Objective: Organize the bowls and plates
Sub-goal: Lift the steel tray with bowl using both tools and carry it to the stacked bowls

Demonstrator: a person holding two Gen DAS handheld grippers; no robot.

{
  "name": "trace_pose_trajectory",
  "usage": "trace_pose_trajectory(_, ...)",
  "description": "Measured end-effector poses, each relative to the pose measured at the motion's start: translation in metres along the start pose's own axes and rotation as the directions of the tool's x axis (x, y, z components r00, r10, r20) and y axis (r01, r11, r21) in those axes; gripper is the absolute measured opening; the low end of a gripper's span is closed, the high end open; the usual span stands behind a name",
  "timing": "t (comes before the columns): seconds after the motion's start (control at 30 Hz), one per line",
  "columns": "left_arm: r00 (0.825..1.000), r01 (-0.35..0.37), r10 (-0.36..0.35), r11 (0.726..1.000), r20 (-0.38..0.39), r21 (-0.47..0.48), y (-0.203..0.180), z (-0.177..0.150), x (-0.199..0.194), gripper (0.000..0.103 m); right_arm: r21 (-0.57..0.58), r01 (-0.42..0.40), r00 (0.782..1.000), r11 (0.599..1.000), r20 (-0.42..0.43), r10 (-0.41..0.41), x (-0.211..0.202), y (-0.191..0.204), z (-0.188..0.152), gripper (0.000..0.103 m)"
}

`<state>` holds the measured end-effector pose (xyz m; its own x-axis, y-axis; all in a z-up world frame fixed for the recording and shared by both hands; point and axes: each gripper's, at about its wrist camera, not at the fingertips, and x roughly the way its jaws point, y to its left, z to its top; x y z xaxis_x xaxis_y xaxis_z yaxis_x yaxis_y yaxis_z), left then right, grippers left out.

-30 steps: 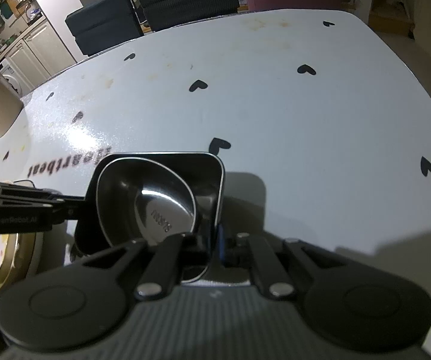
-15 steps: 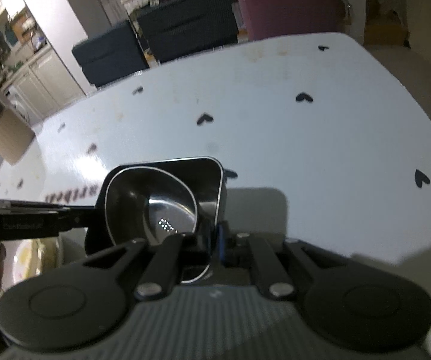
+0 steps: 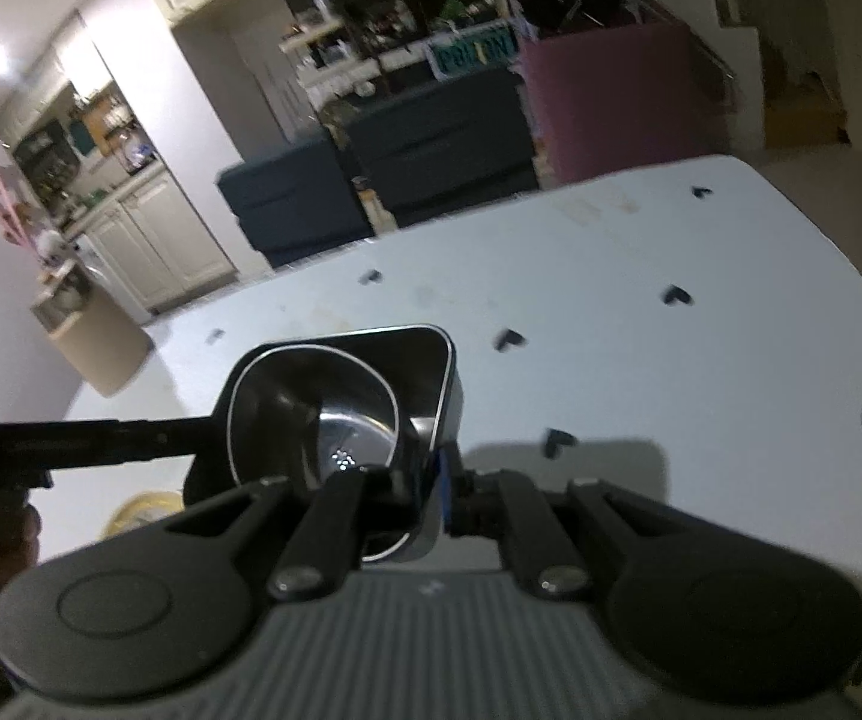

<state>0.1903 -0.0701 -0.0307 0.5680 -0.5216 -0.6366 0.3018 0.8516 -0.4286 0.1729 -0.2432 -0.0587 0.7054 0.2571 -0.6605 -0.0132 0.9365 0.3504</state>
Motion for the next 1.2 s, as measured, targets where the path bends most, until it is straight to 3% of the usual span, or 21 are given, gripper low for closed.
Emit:
trace_pose_trajectory(0.57, 0.991, -0.043, 0.054, 0.995, 0.126, -0.088, 0.052, -0.02, -0.107, 0.009, -0.065, -0.19, 0.98, 0.98, 0.042, 0.193, 0.016, 0.063, 0.01, 0.008)
trace_pose_trajectory(0.93, 0.984, -0.105, 0.128, 0.979, 0.122, -0.177, 0.098, -0.046, -0.137, 0.007, -0.108, -0.268, 0.963, 0.957, -0.039, 0.265, 0.022, 0.097, -0.005, 0.009)
trace_pose_trajectory(1.2, 0.987, -0.144, 0.155, 0.973, 0.048, -0.178, 0.119, -0.059, -0.127, 0.007, -0.138, -0.251, 0.964, 0.958, -0.123, 0.235, 0.036, 0.113, -0.019, 0.009)
